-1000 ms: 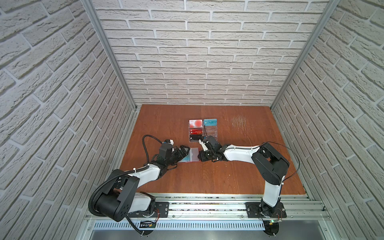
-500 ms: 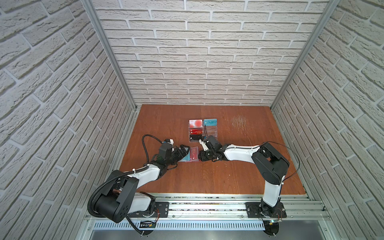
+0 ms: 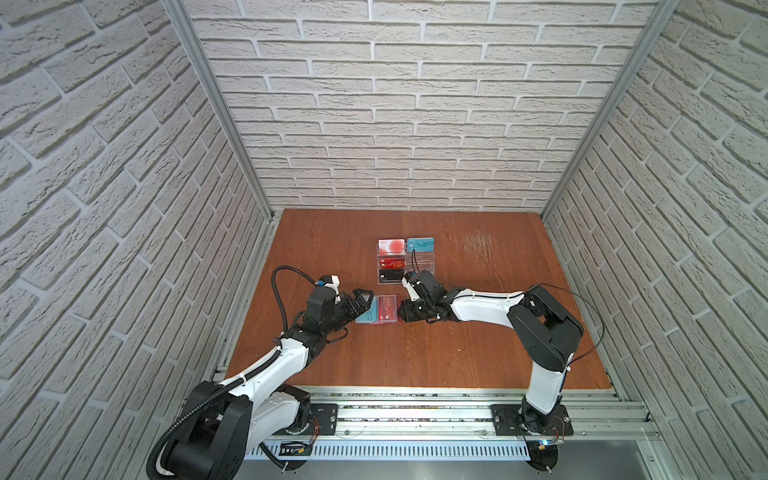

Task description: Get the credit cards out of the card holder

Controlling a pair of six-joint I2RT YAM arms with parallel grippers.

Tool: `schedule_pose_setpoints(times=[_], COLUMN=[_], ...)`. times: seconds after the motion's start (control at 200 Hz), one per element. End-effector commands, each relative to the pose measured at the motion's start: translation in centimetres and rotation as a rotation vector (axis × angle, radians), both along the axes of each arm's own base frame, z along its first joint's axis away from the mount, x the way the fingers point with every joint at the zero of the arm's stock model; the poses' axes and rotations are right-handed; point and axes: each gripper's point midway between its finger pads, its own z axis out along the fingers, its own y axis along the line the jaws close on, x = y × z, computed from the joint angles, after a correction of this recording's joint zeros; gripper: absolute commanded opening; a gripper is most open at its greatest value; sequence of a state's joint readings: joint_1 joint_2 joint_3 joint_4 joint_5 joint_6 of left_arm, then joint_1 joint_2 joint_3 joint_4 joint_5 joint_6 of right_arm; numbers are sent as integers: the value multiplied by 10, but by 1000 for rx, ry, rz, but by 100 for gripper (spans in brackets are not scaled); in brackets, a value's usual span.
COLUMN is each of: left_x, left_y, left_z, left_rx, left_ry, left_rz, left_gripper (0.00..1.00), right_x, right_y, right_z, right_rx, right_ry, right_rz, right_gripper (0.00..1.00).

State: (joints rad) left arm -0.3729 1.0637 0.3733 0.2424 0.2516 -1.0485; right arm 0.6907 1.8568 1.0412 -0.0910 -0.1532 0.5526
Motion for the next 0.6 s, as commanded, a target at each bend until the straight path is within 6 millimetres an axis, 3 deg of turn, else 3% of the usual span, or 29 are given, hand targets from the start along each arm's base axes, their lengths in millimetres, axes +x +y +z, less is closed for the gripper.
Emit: schedule_pose_setpoints(times=[0.0, 0.205, 0.595], left_x=[3, 5, 17], left_y=[1, -23, -55], left_z=[8, 7, 3], left_rx=[-20, -81, -116], left_ry=[-29, -24, -4], left_rz=[7, -55, -89], left_gripper=[98, 98, 98], right_x=[6, 6, 7], right_y=[-9, -7, 3], right_z=[20, 24, 8], right_rx=[-5, 15, 42], right_ry=[-58, -72, -23], right_rz=[-29, -21, -23], right_gripper=[42, 59, 58])
